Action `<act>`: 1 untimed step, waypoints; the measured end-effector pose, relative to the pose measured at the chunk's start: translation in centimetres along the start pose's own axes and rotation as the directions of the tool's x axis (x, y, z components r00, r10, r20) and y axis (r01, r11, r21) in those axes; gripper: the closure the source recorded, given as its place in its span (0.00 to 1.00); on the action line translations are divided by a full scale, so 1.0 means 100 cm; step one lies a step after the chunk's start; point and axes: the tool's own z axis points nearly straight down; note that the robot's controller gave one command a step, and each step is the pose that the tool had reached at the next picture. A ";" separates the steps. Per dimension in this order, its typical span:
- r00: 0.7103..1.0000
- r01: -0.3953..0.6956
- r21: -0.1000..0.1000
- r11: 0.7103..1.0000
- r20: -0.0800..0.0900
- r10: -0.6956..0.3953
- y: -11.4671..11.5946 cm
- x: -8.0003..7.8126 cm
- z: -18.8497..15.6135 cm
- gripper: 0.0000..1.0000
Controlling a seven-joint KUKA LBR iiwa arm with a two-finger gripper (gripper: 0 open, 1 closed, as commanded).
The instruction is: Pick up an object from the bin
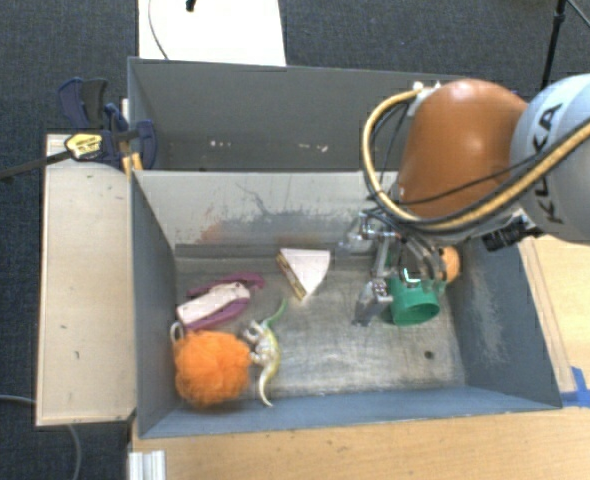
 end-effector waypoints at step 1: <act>1.000 -0.002 0.000 1.000 0.008 0.002 0.000 -0.002 -0.004 0.00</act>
Offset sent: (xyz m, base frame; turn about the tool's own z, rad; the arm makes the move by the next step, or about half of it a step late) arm 0.0161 0.0751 -0.1480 -0.7459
